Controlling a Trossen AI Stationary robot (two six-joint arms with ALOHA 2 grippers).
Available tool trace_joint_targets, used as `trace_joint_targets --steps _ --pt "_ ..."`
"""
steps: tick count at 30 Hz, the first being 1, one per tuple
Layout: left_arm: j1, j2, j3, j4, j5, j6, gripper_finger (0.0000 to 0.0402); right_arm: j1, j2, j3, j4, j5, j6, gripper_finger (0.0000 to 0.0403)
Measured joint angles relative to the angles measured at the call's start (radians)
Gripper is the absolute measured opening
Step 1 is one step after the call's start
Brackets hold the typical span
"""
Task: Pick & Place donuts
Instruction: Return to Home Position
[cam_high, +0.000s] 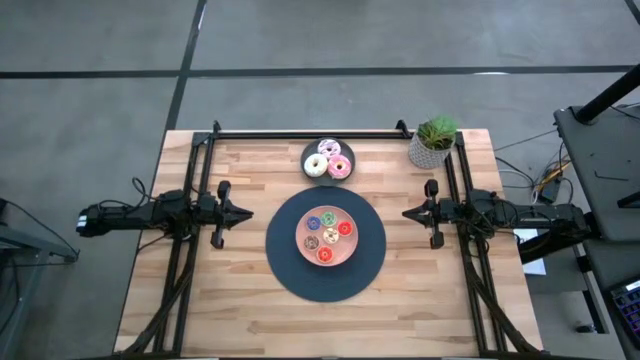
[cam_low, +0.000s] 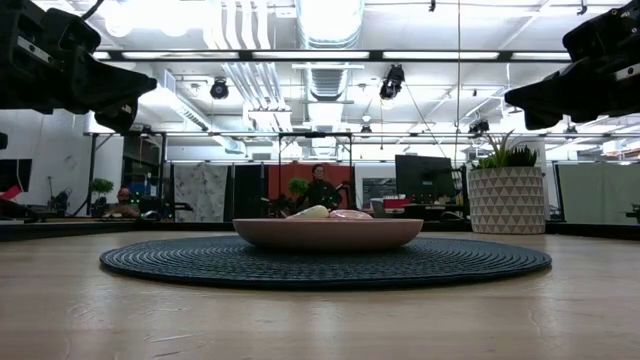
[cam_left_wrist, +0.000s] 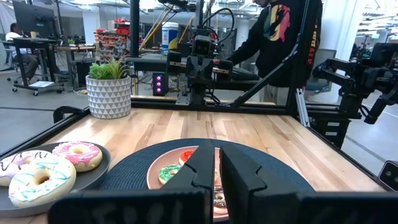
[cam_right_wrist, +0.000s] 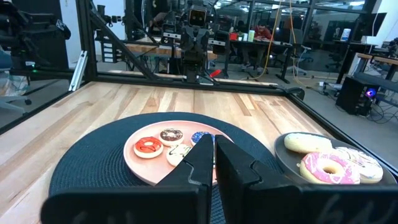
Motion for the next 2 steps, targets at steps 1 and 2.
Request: trace_joint_targets --steps 1,2 --pt "0.0 0.0 0.0 0.0 0.0 0.0 0.0 0.0 0.0 0.0 0.0 0.0 0.0 0.0008" --pt "0.0 0.0 0.0 0.0 0.0 0.0 0.0 0.0 0.0 0.0 0.0 0.0 0.0 0.0008"
